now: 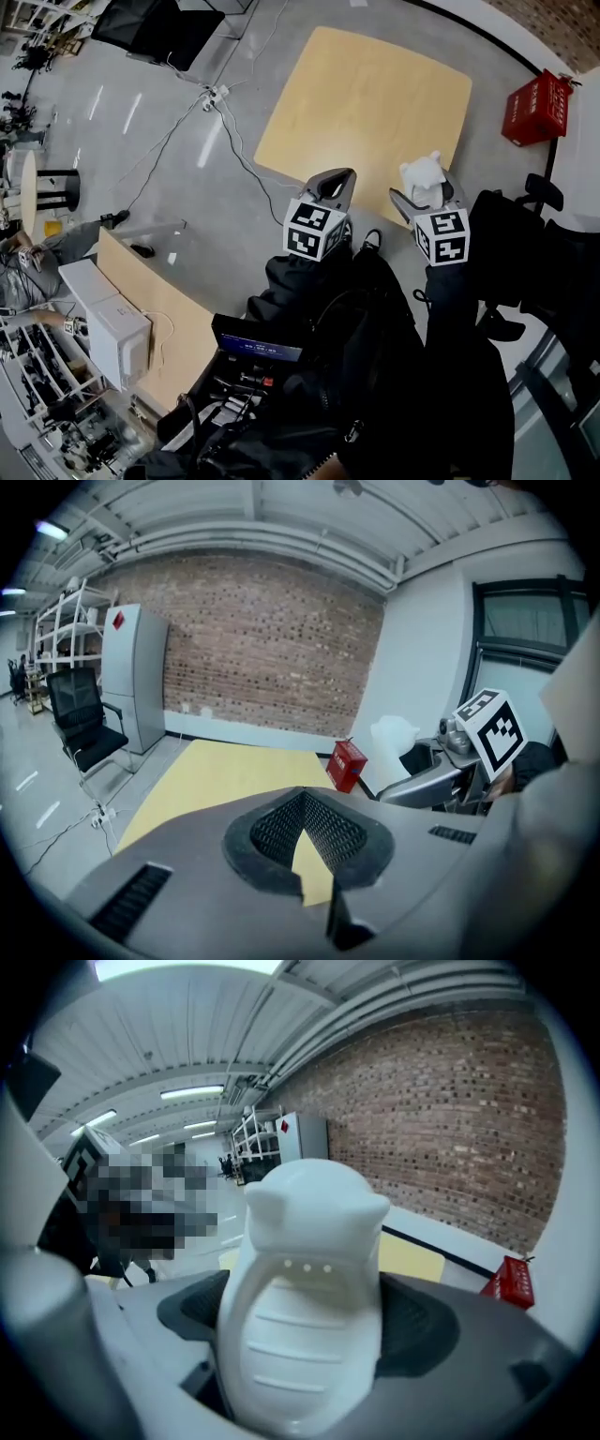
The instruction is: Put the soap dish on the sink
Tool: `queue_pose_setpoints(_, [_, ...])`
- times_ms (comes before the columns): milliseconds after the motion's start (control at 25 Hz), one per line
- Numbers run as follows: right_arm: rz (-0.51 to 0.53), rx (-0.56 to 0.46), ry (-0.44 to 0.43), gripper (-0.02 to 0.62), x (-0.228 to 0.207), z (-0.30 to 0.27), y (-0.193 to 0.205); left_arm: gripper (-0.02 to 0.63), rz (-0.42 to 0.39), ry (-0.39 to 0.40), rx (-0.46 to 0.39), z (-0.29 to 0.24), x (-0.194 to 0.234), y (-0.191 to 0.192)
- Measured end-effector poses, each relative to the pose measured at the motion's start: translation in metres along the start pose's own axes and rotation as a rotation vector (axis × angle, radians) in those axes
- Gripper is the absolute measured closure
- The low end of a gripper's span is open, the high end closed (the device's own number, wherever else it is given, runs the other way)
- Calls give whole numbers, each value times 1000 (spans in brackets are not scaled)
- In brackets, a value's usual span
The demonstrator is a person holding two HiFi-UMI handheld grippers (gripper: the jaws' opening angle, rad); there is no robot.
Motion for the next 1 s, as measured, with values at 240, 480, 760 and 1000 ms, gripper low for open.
queue_pose_setpoints(240, [188,244,-122,101,14,-67,66,604,60,-27,100,-13,31,50])
queue_pose_setpoints(480, [381,434,-226,101,24,-120,113,604,80,-41,151,-14,49,82])
queue_pose_setpoints(760, [557,609,-286,101,30,-159,146,604,144,-35,182,-5,55,109])
queue_pose_setpoints(1000, [685,730,-305,101,24,-180,162,604,148,-64,204,1,62,120])
Point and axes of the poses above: the fingertips, and each gripper's own axes: z backward along the fingers, x to its left, y out of its underside, the point moved 3 cm from there along z, backward along the fingers, and after that the axes turned 8 degrees about y, right-handed, at the moved point
